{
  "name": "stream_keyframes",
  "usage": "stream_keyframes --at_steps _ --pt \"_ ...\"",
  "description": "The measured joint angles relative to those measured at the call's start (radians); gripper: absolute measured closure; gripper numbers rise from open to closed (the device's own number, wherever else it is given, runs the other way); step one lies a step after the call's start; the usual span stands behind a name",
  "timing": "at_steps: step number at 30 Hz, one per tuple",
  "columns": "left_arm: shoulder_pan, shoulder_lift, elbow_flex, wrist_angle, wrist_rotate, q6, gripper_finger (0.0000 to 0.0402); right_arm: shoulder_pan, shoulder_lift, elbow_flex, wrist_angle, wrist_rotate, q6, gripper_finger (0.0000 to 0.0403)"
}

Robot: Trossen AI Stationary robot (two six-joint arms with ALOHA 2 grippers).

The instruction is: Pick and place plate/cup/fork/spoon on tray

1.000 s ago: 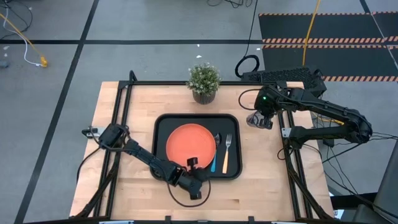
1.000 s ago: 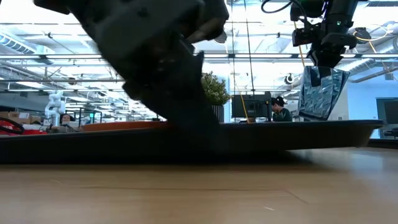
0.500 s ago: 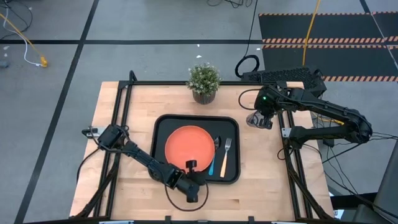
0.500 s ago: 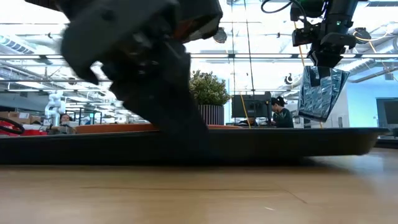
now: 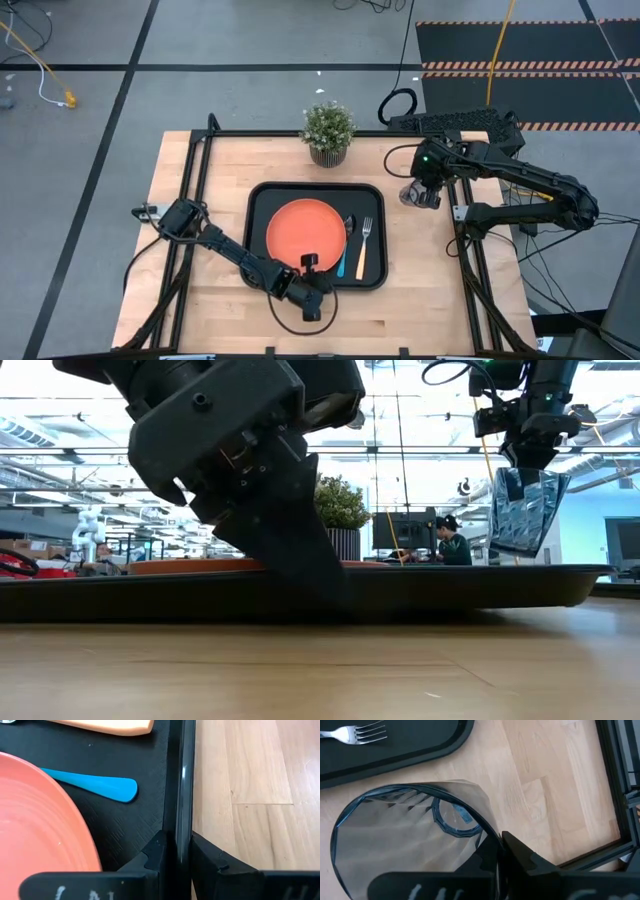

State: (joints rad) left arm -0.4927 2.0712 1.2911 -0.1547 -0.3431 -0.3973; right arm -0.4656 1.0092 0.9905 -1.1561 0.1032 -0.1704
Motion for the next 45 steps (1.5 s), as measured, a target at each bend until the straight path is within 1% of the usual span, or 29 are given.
stream_keyframes --at_steps 9,11,16,20,25,29,32,37,39,40,42,45 --pt "-0.006 0.000 0.000 0.000 0.002 -0.004 0.0339 0.000 0.000 0.000 0.000 0.000 0.002 0.0403" --pt "-0.006 0.000 0.000 0.001 0.002 -0.006 0.0333 0.000 0.000 0.000 0.000 0.000 0.002 0.0403" --pt "-0.006 0.000 0.000 0.007 0.023 -0.040 0.0293 0.000 0.000 0.000 0.000 0.000 0.001 0.0403" --pt "-0.007 0.000 0.001 0.010 0.020 -0.046 0.0259 0.000 0.000 0.000 0.000 0.000 0.001 0.0403" --pt "-0.006 0.000 0.001 0.007 0.013 -0.040 0.0234 0.000 0.000 0.000 0.001 0.000 0.000 0.0403" --pt "-0.007 -0.010 0.018 0.000 0.011 0.003 0.0230 0.000 0.000 0.000 0.025 -0.003 -0.008 0.0403" --pt "-0.007 -0.040 0.035 -0.008 0.013 0.043 0.0229 0.010 0.001 0.007 0.028 -0.046 -0.009 0.0403" --pt "-0.007 -0.125 0.045 -0.106 0.003 0.119 0.0229 0.044 0.004 0.059 0.019 -0.056 0.000 0.0403" --pt "-0.005 -0.176 0.047 -0.130 -0.024 0.134 0.0229 0.062 0.004 0.088 0.025 -0.055 -0.004 0.0403" --pt "-0.005 -0.208 0.048 -0.170 -0.058 0.135 0.0229 0.072 0.007 0.101 0.030 -0.055 -0.010 0.0403" --pt "0.000 -0.265 0.046 -0.218 -0.130 0.134 0.0229 0.099 0.023 0.129 0.047 -0.056 -0.018 0.0403" --pt "0.002 -0.356 0.045 -0.302 -0.272 0.134 0.0229 0.139 0.077 0.177 0.082 -0.059 -0.028 0.0403"
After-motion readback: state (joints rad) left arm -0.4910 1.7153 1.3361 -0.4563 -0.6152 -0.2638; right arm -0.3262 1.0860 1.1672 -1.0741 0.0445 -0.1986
